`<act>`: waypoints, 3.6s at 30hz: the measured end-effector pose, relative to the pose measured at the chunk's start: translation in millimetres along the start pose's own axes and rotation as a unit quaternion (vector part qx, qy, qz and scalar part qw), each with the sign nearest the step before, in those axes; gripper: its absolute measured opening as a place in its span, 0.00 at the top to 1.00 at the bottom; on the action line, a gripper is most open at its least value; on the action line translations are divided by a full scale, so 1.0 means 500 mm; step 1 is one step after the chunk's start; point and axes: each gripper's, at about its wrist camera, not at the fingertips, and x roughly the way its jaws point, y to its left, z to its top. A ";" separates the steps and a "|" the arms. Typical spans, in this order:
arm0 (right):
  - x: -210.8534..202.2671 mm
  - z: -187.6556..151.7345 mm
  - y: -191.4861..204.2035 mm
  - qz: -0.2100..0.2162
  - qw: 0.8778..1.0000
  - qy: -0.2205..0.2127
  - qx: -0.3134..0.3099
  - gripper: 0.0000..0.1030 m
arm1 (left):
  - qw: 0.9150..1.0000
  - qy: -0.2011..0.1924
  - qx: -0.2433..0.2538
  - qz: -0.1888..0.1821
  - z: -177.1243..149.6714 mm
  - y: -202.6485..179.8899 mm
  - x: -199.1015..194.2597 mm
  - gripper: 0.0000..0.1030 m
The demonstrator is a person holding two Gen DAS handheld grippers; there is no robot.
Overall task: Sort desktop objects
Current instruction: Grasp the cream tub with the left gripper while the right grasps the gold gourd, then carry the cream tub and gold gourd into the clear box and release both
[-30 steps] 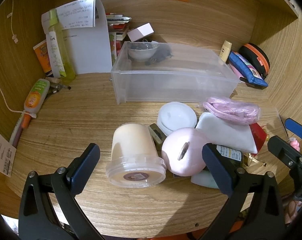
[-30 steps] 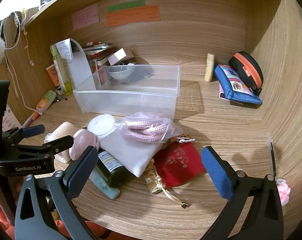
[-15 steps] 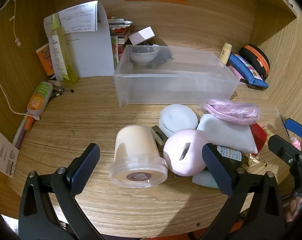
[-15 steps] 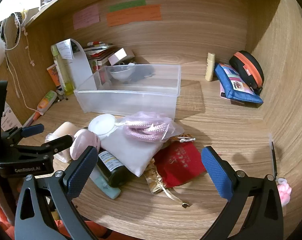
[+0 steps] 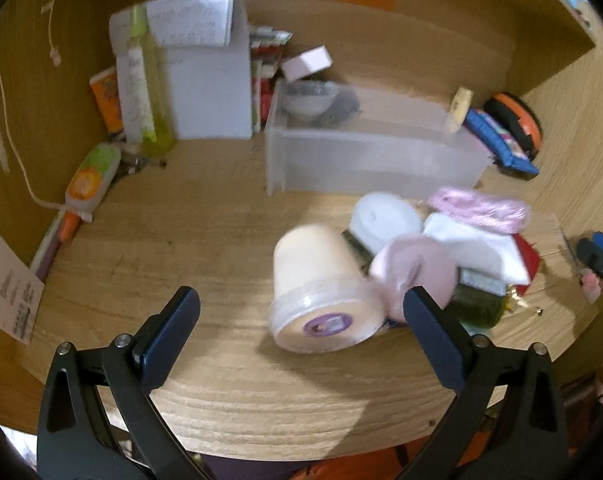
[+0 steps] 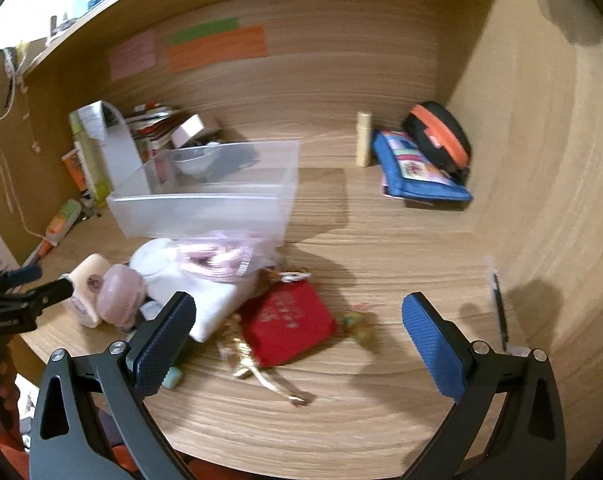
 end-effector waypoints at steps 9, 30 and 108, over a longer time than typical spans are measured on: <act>0.066 -0.042 -0.078 -0.024 0.998 0.054 0.017 0.13 | 0.999 0.026 -0.026 -0.001 -0.020 0.003 0.048 0.00; 0.159 -0.037 -0.077 -0.019 0.995 0.095 -0.025 0.82 | 0.998 0.044 -0.051 0.011 -0.015 0.022 0.101 0.00; 0.338 0.252 0.149 0.097 0.986 0.059 -0.120 0.83 | 0.997 -0.013 0.020 -0.073 0.318 -0.044 0.187 0.38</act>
